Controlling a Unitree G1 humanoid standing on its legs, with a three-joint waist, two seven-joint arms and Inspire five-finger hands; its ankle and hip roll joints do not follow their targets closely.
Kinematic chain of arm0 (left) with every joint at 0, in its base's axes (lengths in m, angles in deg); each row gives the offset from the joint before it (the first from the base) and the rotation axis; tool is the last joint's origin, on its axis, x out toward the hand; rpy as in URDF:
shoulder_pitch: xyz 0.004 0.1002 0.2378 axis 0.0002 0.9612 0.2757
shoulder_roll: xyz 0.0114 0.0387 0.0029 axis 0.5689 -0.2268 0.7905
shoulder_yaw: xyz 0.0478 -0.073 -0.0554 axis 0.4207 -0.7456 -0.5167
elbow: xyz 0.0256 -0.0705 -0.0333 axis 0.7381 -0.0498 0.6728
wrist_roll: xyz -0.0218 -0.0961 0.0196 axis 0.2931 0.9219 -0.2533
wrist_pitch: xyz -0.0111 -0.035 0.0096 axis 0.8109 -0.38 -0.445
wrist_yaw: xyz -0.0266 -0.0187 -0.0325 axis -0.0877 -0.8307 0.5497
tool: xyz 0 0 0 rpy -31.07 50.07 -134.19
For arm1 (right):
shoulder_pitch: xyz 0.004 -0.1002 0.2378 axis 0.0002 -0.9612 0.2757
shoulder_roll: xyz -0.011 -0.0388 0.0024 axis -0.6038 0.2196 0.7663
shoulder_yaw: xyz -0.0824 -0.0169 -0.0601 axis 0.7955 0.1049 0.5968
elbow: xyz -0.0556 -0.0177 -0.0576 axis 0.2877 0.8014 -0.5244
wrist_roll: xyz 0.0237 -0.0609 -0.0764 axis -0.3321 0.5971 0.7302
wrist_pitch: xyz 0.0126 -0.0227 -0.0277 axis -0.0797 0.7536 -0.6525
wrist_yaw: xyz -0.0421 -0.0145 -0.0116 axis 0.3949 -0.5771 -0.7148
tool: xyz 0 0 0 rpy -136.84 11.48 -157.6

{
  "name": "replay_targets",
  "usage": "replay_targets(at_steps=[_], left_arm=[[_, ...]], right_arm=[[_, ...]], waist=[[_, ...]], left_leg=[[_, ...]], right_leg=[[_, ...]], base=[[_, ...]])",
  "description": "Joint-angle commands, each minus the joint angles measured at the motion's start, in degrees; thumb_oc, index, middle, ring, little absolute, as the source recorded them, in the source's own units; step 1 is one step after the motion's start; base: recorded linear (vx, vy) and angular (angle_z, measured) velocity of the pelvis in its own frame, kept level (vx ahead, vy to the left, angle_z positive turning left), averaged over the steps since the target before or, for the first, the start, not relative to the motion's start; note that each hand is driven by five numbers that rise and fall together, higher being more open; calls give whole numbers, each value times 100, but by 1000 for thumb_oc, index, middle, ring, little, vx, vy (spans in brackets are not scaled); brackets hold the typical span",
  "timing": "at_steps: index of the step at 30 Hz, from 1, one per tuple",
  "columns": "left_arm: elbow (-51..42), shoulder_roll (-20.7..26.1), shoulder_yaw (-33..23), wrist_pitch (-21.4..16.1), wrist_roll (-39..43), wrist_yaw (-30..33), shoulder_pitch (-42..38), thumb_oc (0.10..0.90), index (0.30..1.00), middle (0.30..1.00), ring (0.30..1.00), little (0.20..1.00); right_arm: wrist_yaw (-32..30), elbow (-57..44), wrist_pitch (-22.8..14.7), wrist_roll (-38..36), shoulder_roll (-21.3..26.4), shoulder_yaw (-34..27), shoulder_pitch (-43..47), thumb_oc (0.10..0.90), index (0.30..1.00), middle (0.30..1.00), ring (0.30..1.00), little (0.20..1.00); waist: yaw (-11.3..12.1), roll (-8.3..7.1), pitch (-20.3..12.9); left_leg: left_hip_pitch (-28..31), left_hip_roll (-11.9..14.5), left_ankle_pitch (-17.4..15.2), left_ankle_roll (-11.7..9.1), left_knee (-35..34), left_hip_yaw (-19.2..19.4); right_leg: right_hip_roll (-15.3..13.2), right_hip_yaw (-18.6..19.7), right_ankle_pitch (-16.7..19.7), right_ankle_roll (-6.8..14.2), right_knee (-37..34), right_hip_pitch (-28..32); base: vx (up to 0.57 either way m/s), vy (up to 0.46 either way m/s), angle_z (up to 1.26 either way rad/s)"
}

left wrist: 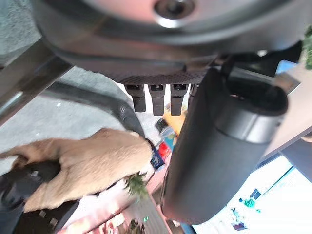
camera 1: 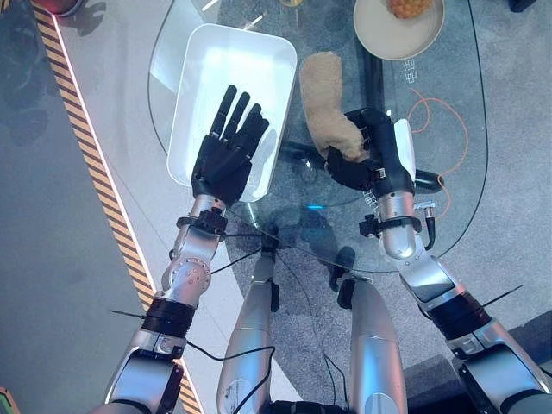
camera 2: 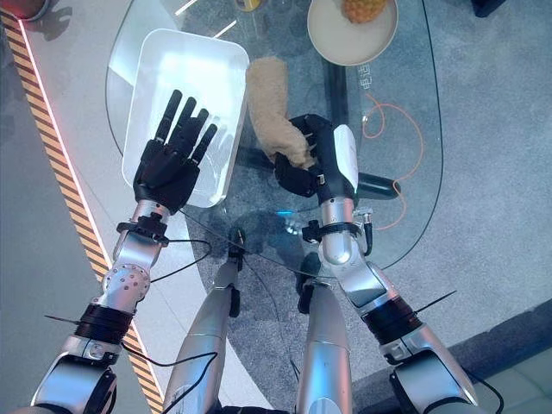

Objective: Wipe the table with a cloth and put it in the basket.

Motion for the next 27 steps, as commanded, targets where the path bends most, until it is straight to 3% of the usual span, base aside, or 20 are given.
replay_targets(at_steps=[1,27], left_arm=[[-760,77,-18,-154,157,-422,-652,800,900,900,900,900],[-708,-90,565,74,-186,301,-1376,800,900,900,900,900]], right_arm=[[-104,-1320,-938,60,-26,-80,901,100,300,300,300,200],[44,-1407,-599,-181,-188,385,1398,100,300,300,300,200]], waist=[[-134,-192,-147],[-209,-259,-147]], left_leg=[[264,-387,-950,293,613,467],[319,-398,-958,286,555,474]], right_leg=[[326,275,825,373,-1449,482],[362,300,849,371,-1533,509]], base=[[0,0,0],[0,0,0]])
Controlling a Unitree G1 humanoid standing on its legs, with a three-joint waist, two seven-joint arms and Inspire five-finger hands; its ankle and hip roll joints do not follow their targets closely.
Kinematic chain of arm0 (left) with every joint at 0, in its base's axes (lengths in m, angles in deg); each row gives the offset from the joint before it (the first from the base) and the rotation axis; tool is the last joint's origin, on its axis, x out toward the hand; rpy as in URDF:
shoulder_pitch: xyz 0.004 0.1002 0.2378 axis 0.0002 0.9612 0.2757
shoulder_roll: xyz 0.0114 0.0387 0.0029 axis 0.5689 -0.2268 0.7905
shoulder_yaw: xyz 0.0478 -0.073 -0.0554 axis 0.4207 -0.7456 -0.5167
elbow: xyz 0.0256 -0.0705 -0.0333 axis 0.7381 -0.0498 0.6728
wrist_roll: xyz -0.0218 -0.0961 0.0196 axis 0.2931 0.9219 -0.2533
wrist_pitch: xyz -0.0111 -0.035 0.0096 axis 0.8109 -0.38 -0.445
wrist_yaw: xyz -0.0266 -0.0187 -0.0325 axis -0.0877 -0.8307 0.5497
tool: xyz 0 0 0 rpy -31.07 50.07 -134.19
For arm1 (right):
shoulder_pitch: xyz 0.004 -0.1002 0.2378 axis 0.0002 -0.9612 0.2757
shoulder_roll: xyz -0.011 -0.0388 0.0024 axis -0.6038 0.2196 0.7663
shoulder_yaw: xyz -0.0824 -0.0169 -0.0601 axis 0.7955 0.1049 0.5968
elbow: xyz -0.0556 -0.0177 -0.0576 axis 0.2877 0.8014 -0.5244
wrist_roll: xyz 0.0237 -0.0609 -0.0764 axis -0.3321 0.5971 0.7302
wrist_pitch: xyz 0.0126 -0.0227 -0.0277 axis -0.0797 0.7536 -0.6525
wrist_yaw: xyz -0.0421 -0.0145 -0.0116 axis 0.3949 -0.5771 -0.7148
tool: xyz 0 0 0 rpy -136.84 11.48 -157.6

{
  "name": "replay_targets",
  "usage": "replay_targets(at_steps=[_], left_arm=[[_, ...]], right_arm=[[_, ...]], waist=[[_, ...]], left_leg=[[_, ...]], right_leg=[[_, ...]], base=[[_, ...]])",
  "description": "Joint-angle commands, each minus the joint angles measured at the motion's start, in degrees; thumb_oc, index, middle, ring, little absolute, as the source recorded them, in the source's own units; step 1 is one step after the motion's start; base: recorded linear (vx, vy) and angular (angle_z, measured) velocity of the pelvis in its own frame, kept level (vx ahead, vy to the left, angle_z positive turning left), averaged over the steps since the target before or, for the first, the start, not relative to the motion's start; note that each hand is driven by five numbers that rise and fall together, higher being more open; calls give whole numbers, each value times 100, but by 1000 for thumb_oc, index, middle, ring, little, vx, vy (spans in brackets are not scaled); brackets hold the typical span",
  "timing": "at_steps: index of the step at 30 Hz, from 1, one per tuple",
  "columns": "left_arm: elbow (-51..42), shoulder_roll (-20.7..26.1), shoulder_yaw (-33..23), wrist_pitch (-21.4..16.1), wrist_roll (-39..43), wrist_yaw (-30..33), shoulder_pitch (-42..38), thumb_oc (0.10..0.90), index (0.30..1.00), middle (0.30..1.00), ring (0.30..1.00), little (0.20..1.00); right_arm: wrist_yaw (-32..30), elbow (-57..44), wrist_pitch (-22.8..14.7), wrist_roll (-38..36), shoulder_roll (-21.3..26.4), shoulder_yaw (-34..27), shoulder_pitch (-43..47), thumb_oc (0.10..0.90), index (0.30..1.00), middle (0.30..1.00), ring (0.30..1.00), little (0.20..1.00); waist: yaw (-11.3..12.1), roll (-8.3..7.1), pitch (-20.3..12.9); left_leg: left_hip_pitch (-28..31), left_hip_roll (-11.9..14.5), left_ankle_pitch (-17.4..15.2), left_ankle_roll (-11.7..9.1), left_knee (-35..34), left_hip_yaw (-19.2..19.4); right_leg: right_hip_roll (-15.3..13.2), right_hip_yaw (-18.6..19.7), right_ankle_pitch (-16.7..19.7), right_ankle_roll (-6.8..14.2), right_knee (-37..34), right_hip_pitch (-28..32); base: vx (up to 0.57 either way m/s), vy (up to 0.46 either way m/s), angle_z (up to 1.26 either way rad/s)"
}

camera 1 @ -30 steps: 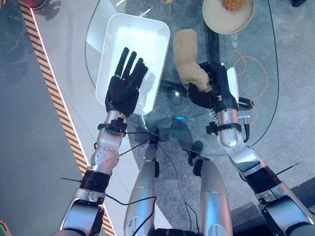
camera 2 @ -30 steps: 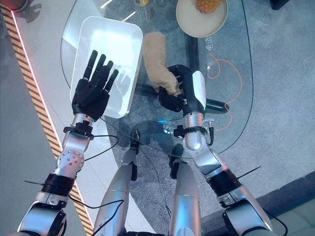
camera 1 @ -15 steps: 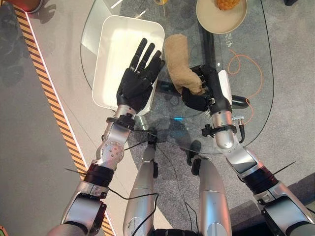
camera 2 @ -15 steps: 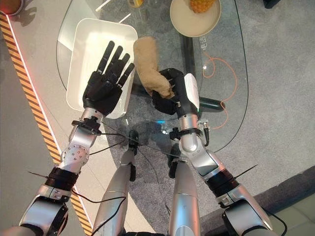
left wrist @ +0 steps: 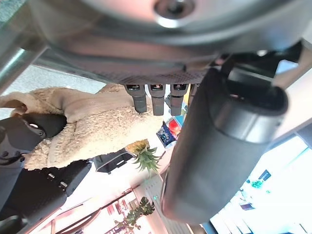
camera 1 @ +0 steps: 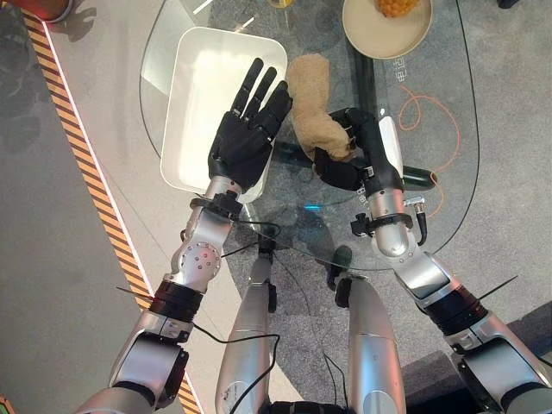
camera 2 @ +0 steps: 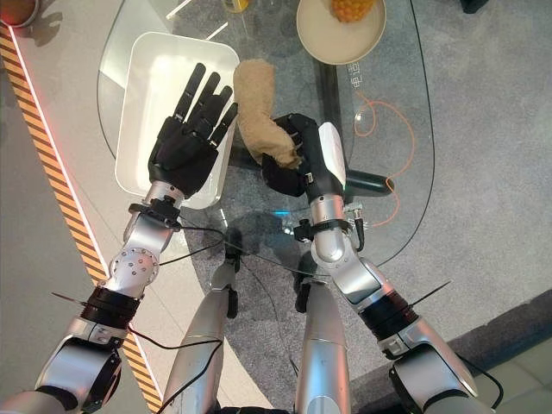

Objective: Wipe the table with a cloth and put it in the basket.

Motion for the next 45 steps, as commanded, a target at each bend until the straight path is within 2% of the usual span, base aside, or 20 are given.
replay_targets(at_steps=[1,5,11,13,19,28,45], left_arm=[[-678,-92,193,-70,-173,-134,-709,800,900,900,900,900],[-619,-96,187,-179,-283,27,-739,800,900,900,900,900],[-558,-117,97,-570,-781,512,-761,800,900,900,900,900],[-546,-120,24,-800,-1038,811,-734,800,900,900,900,900],[-500,-192,-81,-1040,-1301,1268,-709,800,900,900,900,900],[-498,-288,-145,-936,-1432,1477,-732,800,900,900,900,900],[-411,-307,46,-361,-1322,1039,-843,800,900,900,900,900]], right_arm=[[-48,-1406,-706,58,-214,54,1143,100,300,300,300,200],[-104,-1419,-667,102,-236,78,1171,100,300,300,300,200],[-269,-1407,-644,184,-246,22,1209,100,300,300,300,200],[-408,-1405,-673,220,-252,-54,1186,100,300,300,300,200],[-446,-1367,-815,293,-291,-170,1125,100,300,300,300,200],[-453,-1377,-774,335,-373,-187,1182,100,300,300,300,200],[-226,-1479,-774,248,-447,-91,1253,100,300,300,300,200]], waist=[[-45,-235,-153],[-45,-237,-153],[-35,-236,-153],[-24,-237,-153],[-21,-251,-153],[-6,-251,-153],[-54,-246,-153]], left_leg=[[347,-398,-998,277,577,472],[356,-403,-1003,273,586,479],[289,-404,-969,268,608,473],[291,-413,-970,276,594,458],[306,-425,-1007,274,598,445],[276,-420,-965,268,594,444],[361,-416,-997,262,552,472]], right_leg=[[355,289,792,372,-1470,533],[350,282,790,366,-1476,547],[343,280,827,359,-1481,496],[364,281,812,355,-1471,491],[361,268,760,366,-1440,499],[363,248,793,359,-1437,471],[371,274,760,372,-1442,519]], base=[[0,0,0],[0,0,0],[0,0,0],[0,0,0],[0,0,0],[0,0,0],[0,0,0]])
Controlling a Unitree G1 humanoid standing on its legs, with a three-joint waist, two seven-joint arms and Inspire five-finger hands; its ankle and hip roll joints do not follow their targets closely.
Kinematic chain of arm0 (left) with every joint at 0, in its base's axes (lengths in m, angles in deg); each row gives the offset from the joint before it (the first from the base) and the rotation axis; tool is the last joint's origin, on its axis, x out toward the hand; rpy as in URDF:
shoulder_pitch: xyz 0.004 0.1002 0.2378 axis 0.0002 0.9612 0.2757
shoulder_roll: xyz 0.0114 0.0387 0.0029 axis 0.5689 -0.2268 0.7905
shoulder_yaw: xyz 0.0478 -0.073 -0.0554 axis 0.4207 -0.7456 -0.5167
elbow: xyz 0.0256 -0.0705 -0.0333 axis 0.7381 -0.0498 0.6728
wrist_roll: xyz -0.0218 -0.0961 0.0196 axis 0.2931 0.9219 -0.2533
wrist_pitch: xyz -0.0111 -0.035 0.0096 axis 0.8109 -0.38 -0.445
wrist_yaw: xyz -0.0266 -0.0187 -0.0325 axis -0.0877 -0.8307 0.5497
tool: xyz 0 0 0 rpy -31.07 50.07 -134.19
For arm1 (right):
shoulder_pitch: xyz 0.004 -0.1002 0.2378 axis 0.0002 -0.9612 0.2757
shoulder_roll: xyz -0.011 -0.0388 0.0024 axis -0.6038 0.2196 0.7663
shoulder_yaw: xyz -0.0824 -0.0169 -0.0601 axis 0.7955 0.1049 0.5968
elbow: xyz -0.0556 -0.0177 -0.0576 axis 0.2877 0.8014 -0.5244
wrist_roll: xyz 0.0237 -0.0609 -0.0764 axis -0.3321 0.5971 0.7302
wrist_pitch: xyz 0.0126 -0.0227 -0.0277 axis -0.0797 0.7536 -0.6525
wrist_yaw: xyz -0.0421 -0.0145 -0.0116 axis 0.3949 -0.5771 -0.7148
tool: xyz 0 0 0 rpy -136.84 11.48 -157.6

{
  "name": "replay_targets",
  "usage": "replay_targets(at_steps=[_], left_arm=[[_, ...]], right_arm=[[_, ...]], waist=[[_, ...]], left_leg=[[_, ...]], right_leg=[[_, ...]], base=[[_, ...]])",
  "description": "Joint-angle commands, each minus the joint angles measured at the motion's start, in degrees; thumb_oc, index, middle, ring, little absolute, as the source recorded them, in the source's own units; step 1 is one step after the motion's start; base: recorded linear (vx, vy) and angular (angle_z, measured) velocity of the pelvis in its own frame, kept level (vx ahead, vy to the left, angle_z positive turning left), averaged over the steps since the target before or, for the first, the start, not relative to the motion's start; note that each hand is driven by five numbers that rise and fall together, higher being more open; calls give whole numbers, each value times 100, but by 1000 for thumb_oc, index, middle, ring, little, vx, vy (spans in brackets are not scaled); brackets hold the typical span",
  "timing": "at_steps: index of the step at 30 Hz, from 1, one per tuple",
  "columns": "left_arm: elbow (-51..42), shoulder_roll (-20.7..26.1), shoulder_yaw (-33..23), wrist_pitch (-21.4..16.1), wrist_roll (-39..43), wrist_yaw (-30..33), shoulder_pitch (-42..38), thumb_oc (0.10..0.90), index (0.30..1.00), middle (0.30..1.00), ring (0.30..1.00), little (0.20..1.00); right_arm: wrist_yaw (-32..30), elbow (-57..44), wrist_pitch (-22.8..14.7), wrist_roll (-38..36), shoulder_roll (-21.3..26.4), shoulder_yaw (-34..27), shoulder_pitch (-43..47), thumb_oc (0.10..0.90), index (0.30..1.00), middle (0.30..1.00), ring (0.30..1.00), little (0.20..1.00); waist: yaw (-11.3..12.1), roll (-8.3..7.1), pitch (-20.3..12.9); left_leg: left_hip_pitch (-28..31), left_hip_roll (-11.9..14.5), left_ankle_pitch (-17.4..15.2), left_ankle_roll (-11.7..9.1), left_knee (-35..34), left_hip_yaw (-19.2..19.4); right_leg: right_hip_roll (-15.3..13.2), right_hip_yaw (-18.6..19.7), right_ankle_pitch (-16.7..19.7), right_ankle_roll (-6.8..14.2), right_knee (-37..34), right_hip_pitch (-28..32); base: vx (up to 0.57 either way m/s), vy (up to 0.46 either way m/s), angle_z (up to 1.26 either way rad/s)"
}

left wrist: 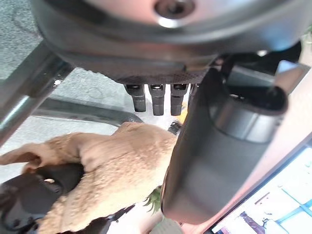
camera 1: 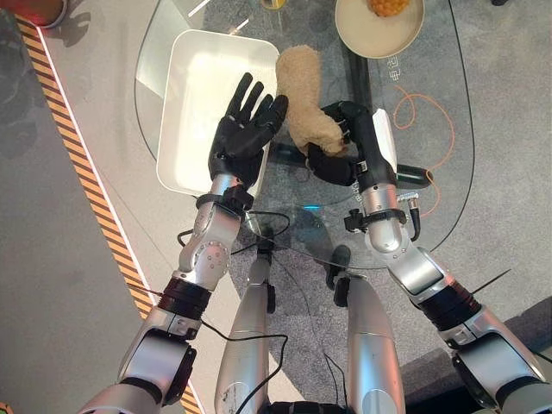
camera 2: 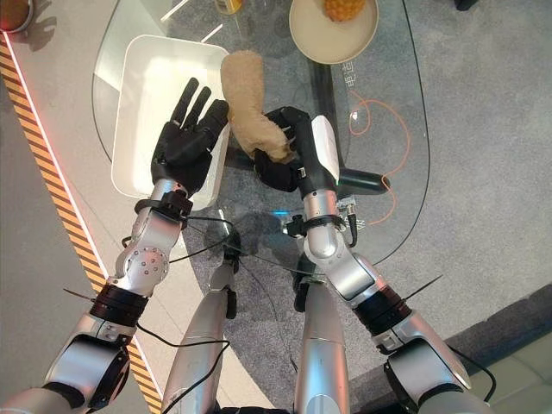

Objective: Wipe the table with a cloth and put it in the basket.

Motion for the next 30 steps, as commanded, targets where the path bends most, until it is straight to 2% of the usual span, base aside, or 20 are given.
replay_targets(at_steps=[1,22,30], left_arm=[[-404,-64,0,-249,-269,-372,-744,800,900,900,900,900],[-360,-136,180,-130,121,-716,-1063,800,900,900,900,900],[-339,-118,170,-326,20,-706,-1097,800,900,900,900,900]], right_arm=[[-96,-1451,-812,232,-303,-175,1066,100,300,300,300,200],[85,-1402,-700,88,-364,64,1279,100,300,300,300,200],[196,-1405,-690,74,-365,135,1286,100,300,300,300,200]], waist=[[-12,-236,-153],[-59,-250,-153],[-53,-246,-153]], left_leg=[[299,-404,-924,247,527,453],[311,-405,-934,241,517,473],[334,-421,-969,232,521,471]], right_leg=[[379,254,818,363,-1493,482],[379,291,829,362,-1529,485],[371,294,787,366,-1530,514]], base=[[0,0,0],[0,0,-1],[0,0,0]])
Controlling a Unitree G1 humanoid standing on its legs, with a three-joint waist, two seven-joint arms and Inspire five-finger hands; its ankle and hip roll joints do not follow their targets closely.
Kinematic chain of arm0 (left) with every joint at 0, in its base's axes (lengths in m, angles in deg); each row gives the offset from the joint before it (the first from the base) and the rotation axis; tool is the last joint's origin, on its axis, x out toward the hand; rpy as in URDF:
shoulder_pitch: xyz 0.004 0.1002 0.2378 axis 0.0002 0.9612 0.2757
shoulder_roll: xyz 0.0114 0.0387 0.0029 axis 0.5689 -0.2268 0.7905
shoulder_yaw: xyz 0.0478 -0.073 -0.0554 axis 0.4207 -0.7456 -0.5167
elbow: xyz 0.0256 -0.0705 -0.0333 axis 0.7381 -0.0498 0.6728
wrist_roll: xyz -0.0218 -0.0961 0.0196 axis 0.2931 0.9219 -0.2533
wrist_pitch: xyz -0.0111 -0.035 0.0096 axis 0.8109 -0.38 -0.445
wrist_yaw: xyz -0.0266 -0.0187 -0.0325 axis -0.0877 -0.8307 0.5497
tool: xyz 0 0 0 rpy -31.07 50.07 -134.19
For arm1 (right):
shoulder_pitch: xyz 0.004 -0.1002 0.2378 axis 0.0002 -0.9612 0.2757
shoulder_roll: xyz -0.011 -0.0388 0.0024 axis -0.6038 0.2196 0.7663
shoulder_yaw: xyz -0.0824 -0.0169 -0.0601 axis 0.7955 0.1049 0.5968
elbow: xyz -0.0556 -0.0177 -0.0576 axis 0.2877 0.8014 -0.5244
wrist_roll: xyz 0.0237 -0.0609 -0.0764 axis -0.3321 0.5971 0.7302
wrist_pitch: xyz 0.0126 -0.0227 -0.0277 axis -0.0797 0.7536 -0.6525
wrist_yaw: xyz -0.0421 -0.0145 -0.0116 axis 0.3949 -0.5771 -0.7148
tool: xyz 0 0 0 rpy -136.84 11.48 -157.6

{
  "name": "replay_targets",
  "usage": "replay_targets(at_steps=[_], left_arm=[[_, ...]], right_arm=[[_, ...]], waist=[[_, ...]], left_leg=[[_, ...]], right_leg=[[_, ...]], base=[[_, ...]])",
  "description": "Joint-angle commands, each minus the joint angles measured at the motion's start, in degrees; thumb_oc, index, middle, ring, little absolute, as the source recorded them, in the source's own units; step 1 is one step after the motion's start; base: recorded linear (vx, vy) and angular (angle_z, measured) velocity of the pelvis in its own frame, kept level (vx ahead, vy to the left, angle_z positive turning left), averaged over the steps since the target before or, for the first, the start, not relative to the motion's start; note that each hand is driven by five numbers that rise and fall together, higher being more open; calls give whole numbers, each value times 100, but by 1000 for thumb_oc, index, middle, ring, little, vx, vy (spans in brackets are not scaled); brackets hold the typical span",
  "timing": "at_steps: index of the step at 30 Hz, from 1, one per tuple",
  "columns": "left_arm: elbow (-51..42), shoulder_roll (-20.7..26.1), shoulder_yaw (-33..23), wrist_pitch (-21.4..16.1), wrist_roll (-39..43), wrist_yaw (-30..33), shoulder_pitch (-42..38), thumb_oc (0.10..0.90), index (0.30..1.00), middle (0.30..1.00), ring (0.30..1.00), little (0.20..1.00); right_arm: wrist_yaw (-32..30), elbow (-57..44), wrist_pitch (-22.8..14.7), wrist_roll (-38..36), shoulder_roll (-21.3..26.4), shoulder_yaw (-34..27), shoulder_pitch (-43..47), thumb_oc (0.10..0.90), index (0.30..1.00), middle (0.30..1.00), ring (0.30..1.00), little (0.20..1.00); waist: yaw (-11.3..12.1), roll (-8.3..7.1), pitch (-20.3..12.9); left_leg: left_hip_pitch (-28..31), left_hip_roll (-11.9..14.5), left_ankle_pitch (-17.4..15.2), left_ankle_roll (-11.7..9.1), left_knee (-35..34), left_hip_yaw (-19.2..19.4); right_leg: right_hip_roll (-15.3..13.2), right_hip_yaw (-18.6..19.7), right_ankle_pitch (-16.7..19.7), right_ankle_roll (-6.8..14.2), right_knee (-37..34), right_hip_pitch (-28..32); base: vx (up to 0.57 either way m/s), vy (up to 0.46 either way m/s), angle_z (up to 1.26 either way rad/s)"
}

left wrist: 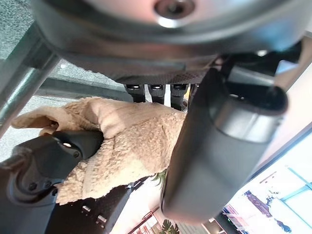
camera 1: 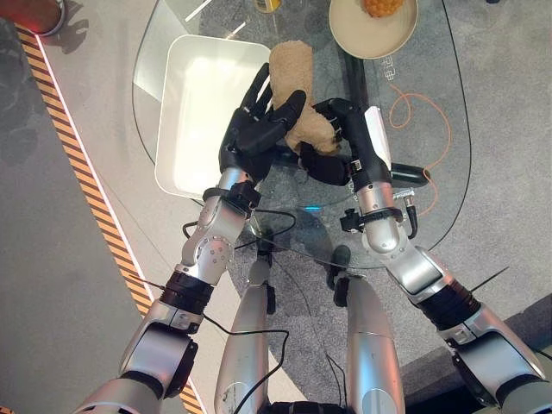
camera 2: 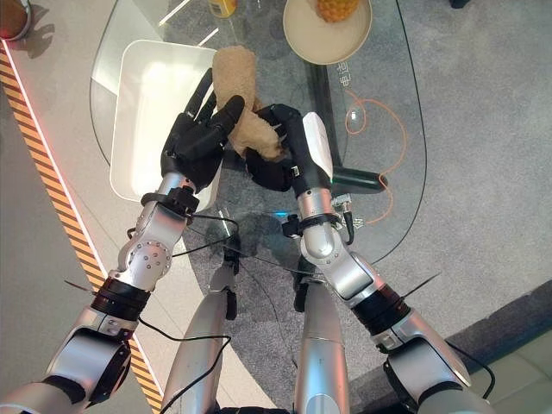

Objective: Wipe the table with a cloth and put it in the basket.

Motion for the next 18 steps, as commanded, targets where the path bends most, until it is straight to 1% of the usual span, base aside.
replay_targets(at_steps=[1,4,6,7,8,9,11,12,13,18], left_arm=[[-369,-118,71,-460,-50,-441,-878,800,900,900,900,900],[-355,-122,69,-521,-83,-466,-879,800,900,900,900,900],[-342,-100,51,-666,-179,-515,-915,174,364,364,364,274],[-358,-98,52,-680,-225,-514,-909,100,300,300,300,200],[-369,-89,51,-679,-236,-513,-925,100,300,300,300,200],[-383,-84,57,-686,-266,-513,-911,100,300,300,300,200],[-379,-88,54,-751,-338,-558,-943,100,300,300,300,200],[-379,-92,52,-771,-343,-565,-921,100,300,300,300,200],[-375,-79,40,-801,-330,-602,-946,100,300,300,300,200],[-355,-97,4,-863,-327,-605,-1000,100,300,300,300,200]], right_arm=[[70,-1275,-693,85,-376,5,1203,100,300,300,300,200],[99,-1264,-695,65,-375,9,1209,100,300,300,300,200],[133,-1249,-708,41,-373,5,1235,100,300,300,300,200],[143,-1257,-700,31,-368,12,1223,100,300,300,300,200],[147,-1262,-695,29,-363,9,1239,100,300,300,300,200],[155,-1268,-689,25,-363,12,1227,100,300,300,300,200],[190,-1277,-708,48,-374,19,1229,100,300,300,300,200],[202,-1279,-707,60,-389,22,1204,100,300,300,300,200],[224,-1289,-686,61,-391,19,1234,100,300,300,300,200],[245,-1247,-671,79,-423,45,1277,100,300,300,300,200]], waist=[[-29,-239,-153],[-32,-242,-153],[-27,-243,-153],[-26,-247,-153],[-23,-244,-153],[-24,-246,-153],[-20,-246,-153],[-21,-250,-153],[-20,-244,-153],[-16,-244,-153]], left_leg=[[242,-419,-919,230,518,386],[277,-425,-963,224,533,385],[258,-413,-926,224,517,386],[289,-416,-974,217,534,384],[259,-413,-928,219,518,383],[288,-417,-975,216,536,382],[249,-414,-912,216,504,379],[292,-422,-968,216,518,378],[264,-416,-914,219,487,381],[269,-415,-913,218,471,381]], right_leg=[[367,184,824,340,-1556,473],[362,191,777,345,-1534,504],[359,188,821,343,-1560,491],[349,189,771,350,-1542,523],[352,187,820,345,-1568,497],[346,191,770,349,-1544,524],[352,187,841,339,-1599,496],[349,191,780,343,-1571,531],[357,190,841,337,-1610,502],[362,196,843,336,-1621,500]], base=[[0,0,0],[0,0,0],[0,0,0],[0,0,0],[0,0,0],[0,0,0],[0,0,0],[0,0,0],[0,0,0],[0,0,0]])
